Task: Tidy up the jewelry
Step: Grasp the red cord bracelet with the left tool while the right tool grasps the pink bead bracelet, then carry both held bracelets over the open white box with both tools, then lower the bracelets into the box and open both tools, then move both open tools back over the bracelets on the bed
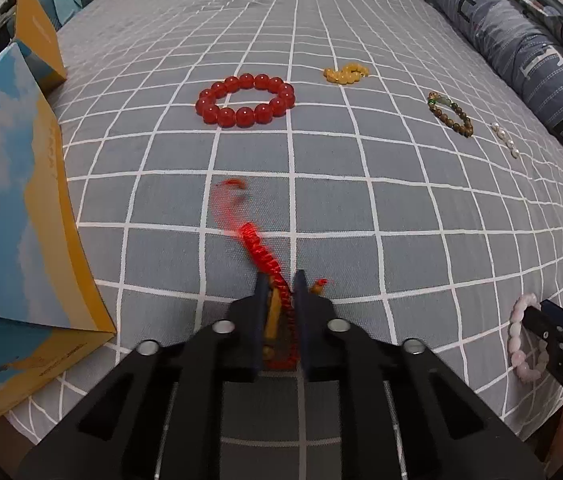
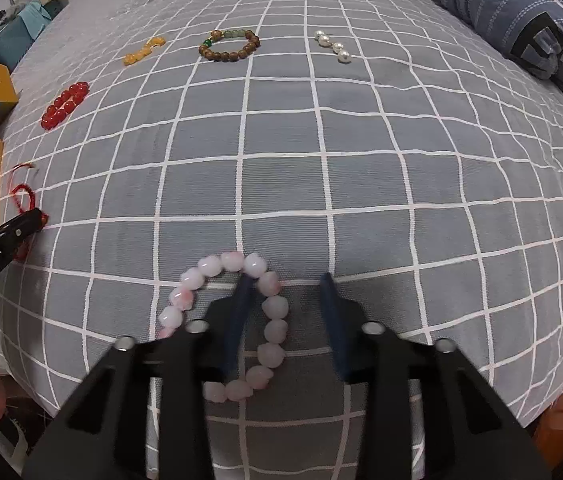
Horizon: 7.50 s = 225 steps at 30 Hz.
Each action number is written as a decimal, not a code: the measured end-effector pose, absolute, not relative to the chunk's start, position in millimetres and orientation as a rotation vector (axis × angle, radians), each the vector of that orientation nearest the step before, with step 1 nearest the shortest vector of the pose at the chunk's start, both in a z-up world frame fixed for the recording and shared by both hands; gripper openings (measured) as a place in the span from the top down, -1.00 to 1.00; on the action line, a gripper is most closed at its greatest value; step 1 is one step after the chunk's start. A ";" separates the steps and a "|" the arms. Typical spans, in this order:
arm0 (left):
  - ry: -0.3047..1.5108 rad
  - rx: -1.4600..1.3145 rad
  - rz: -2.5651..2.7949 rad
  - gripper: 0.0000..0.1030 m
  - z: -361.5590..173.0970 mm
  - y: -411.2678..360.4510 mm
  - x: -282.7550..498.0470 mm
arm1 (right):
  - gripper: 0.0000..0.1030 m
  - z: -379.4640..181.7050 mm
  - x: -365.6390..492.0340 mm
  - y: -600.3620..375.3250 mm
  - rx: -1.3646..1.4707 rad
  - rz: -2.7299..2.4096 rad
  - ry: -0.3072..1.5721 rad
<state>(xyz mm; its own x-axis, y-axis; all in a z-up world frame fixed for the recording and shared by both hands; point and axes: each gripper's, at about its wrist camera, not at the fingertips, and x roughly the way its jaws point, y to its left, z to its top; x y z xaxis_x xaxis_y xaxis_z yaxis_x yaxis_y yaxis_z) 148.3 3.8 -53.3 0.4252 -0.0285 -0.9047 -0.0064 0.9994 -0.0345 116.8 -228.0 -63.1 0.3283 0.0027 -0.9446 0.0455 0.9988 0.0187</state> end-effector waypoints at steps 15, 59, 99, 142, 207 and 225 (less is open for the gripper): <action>1.115 -0.046 -0.050 0.81 -43.1 1.1 139.6 | 0.77 -46.2 108.1 -229.6 0.050 -0.033 1.184; 0.848 0.002 -0.016 0.81 35.5 17.2 101.8 | 0.77 34.8 96.6 -207.5 0.023 -0.045 0.783; 0.734 -0.099 0.308 0.81 102.9 195.9 39.5 | 0.77 120.6 126.9 16.1 -0.082 0.261 0.638; 0.953 -0.233 0.464 0.76 36.3 300.8 27.3 | 0.72 30.4 130.9 189.7 -0.278 0.499 0.921; 0.735 -0.040 0.098 -0.89 95.3 66.1 106.5 | -0.85 100.8 127.9 -113.6 -0.022 0.045 0.738; 0.922 -0.034 0.068 -0.89 -9.8 16.3 254.4 | -0.85 -3.1 266.6 -176.8 0.046 -0.005 0.924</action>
